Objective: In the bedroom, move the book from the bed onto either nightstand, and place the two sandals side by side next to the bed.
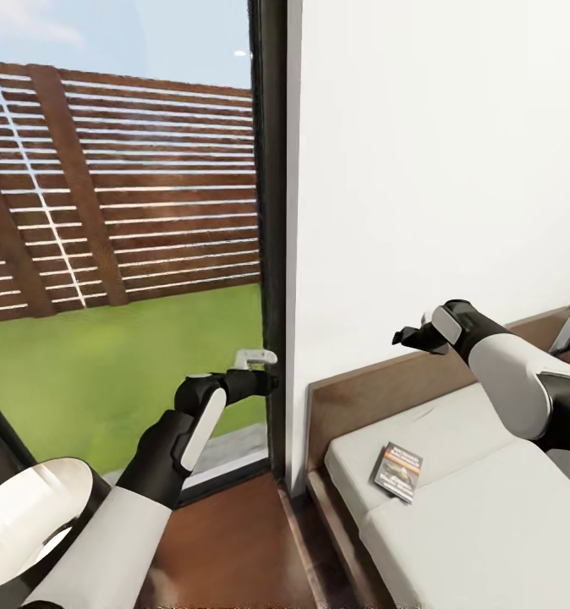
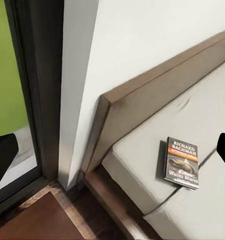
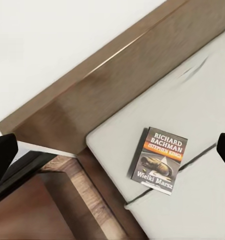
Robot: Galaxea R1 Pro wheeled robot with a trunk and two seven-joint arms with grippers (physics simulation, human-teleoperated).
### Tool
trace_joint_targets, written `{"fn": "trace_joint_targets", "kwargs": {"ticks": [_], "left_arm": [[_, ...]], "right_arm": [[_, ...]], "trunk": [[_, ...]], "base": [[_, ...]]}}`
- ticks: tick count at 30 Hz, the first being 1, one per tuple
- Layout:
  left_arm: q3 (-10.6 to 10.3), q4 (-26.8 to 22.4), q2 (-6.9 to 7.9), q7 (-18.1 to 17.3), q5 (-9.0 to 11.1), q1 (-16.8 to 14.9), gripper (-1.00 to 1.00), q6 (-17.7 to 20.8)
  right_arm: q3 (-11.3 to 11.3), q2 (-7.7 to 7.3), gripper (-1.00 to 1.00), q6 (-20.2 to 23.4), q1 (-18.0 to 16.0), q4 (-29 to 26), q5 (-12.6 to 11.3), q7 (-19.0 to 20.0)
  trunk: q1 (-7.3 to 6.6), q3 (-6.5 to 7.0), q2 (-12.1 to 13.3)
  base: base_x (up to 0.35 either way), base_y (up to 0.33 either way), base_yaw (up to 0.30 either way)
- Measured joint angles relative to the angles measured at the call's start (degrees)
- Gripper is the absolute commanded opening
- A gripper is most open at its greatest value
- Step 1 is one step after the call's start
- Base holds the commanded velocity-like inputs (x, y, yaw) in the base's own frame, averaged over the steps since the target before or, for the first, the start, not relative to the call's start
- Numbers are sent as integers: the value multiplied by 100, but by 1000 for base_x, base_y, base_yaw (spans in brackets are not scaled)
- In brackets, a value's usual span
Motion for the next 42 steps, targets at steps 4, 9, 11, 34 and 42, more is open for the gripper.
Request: {"fn": "trace_joint_targets", "kwargs": {"ticks": [4, 9, 11, 34, 42], "left_arm": [[5, 29, 16, -6, 7, -103, 100, -5], [9, 176, -2, -9, 16, -237, 100, -19], [9, 390, -8, -13, 28, -343, 100, -31], [24, 2112, -43, -441, 753, -1286, 100, -136], [18, 2105, -26, -446, 764, -1295, 100, -160]], "right_arm": [[1, 8, 100, 0, 62, 0, 6, -1], [1, 9, 100, 0, 101, -1, 6, -5], [1, 9, 100, 0, 104, 0, 6, -8], [-4, -10, 100, -194, 350, -1, -23, -9], [-12, -14, 100, -338, 405, 3, -46, 11]], "trunk": [[-88, 35, 161], [-198, 80, 362], [-242, 97, 443], [-643, 214, 1175], [-642, 140, 1175]], "base": [[0, 0, 0], [0, 0, 0], [0, 0, 0], [0, 0, 0], [0, 0, 0]]}}
